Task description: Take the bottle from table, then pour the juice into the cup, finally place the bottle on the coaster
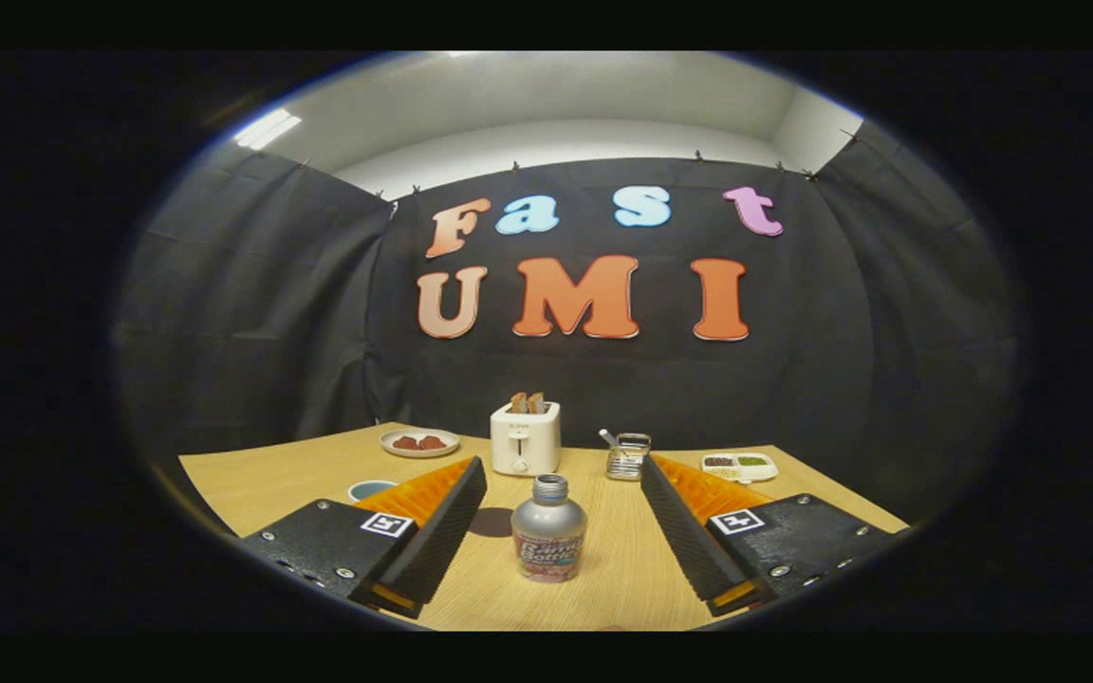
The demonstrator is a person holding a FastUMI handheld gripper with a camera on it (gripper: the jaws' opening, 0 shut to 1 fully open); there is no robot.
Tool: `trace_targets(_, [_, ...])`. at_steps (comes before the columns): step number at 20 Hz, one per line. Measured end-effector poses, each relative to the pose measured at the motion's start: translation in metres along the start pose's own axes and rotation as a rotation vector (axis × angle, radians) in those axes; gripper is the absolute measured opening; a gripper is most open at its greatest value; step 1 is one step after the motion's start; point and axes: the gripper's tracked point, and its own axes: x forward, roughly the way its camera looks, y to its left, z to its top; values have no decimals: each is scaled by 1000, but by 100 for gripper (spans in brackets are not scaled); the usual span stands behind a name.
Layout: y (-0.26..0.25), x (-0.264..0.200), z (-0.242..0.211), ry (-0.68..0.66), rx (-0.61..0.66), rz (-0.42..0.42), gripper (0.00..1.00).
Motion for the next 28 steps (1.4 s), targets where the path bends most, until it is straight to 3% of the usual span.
trace_targets(15, [13,35,-103,204,18,44,98])
trace_targets(26, [17,53,-132,268,21,26,98])
trace_targets(28, [17,54,-134,274,25,22,94])
